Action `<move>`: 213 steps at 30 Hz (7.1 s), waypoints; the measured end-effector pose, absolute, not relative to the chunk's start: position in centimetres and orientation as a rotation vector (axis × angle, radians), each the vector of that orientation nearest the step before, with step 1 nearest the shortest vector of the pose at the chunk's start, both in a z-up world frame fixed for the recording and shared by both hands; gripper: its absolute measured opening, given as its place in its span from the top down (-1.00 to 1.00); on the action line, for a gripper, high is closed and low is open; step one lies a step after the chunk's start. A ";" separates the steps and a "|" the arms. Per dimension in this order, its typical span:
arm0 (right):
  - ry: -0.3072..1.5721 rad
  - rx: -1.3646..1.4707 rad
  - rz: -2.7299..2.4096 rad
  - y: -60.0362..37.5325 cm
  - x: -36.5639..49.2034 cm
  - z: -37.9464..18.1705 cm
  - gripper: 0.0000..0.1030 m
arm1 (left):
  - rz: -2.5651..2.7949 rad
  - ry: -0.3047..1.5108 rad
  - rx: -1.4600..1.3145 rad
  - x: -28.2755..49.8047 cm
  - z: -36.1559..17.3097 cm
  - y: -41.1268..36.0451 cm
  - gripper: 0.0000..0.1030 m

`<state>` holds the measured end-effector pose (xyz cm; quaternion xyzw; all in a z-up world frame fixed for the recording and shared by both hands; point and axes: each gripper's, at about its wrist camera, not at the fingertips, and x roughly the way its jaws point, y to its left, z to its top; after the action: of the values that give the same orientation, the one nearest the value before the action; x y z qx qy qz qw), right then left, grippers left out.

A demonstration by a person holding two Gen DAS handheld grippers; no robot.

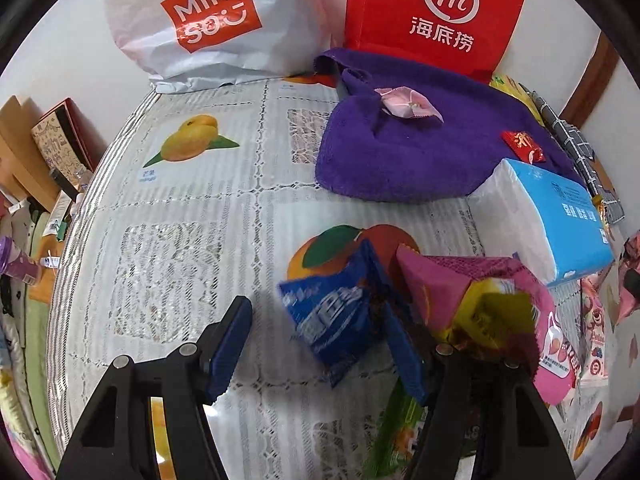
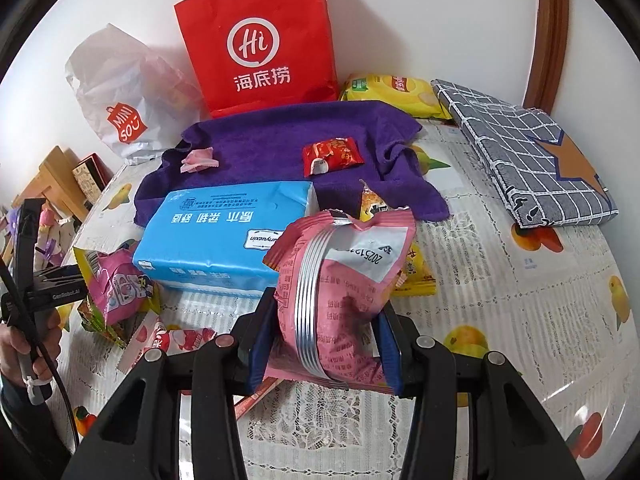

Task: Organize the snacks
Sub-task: 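Grasp the blue biscuit packet with the left tool while the right tool holds the pink wafer bag, then carry the blue packet and pink wafer bag with both tools over the purple towel, then open both tools to drop the blue packet and pink wafer bag onto the towel, then grasp the yellow snack bag on the sheet with the right tool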

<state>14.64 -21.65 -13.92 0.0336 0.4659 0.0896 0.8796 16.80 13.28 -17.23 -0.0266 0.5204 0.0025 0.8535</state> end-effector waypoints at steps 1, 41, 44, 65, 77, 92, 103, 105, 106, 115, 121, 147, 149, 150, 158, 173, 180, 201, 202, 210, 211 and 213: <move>0.974 0.073 0.185 -21.7 14.7 -14.0 0.11 | 0.004 1.093 -0.054 16.9 -17.2 13.1 -0.25; 0.858 0.093 0.178 -23.4 9.5 -9.4 0.11 | -0.058 0.959 -0.090 7.7 -9.8 10.4 0.71; 0.844 0.096 0.184 -23.5 9.0 -8.7 0.11 | -0.090 0.948 -0.071 7.1 -9.0 8.9 0.71; 0.818 0.096 0.237 -21.8 10.3 -7.3 0.11 | -0.225 0.894 0.004 8.7 -5.2 1.2 0.71; 0.802 0.069 0.220 -21.1 15.8 -6.4 0.11 | -0.241 0.879 0.017 14.2 -3.9 0.4 0.71; 0.826 0.064 0.217 -20.3 25.1 -7.5 0.11 | -0.234 0.880 0.008 22.3 -4.0 1.7 0.71; 0.852 0.024 0.224 -19.0 31.1 -9.4 0.11 | -0.208 0.908 0.000 28.3 -6.1 2.9 0.71; 0.862 0.026 0.226 -18.7 32.1 -10.0 0.11 | -0.207 0.927 -0.010 29.1 -7.0 3.4 0.71; 0.865 0.028 0.227 -18.6 32.4 -10.2 0.11 | -0.202 0.934 -0.015 29.5 -7.4 3.7 0.71; 0.962 0.040 0.252 -18.5 34.8 -14.8 0.11 | -0.155 1.006 -0.043 31.8 -10.7 5.5 0.71; 0.998 0.061 0.257 -18.6 35.2 -16.5 0.11 | -0.143 1.032 -0.039 32.2 -11.6 5.6 0.71; 1.014 -0.005 0.273 -17.8 34.8 -17.1 0.03 | -0.153 1.094 -0.021 32.8 -13.2 5.0 0.69; 1.003 0.001 0.270 -18.0 34.7 -16.8 -0.05 | -0.157 1.092 -0.016 32.8 -13.2 4.9 0.69; 0.997 0.002 0.268 -18.1 34.6 -16.7 -0.11 | -0.158 1.092 -0.013 32.8 -13.3 4.8 0.69; 0.952 0.003 0.247 -18.2 34.2 -15.4 -0.29 | -0.174 1.092 -0.009 32.8 -13.2 4.3 0.69; 0.925 0.033 0.230 -18.6 32.3 -12.9 -0.34 | -0.211 1.047 -0.009 31.3 -10.7 4.2 0.22; 0.892 0.043 0.196 -19.6 30.0 -11.2 -0.56 | -0.216 1.005 0.013 30.3 -9.1 3.7 0.02; 0.806 0.052 -0.014 -25.3 21.6 -7.0 -0.65 | -0.227 0.855 0.054 26.1 -4.0 2.5 -0.08; 0.808 0.065 -0.009 -25.7 21.3 -7.0 -0.65 | -0.226 0.853 0.052 26.0 -3.9 2.5 -0.08; 0.892 0.115 0.011 -27.6 19.5 -9.6 -0.46 | -0.213 0.848 0.001 24.9 -2.8 3.3 -0.08; 0.902 0.107 0.022 -27.4 19.4 -10.1 -0.31 | -0.216 0.847 -0.007 24.7 -2.8 3.5 -0.08; 0.923 0.081 0.040 -26.9 19.5 -11.2 -0.21 | -0.213 0.855 -0.018 24.2 -2.9 3.7 -0.08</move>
<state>19.45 -26.86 -11.21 0.0391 0.4450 0.0191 0.8945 24.22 3.70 -2.89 -0.0089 0.4137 -0.1032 0.9045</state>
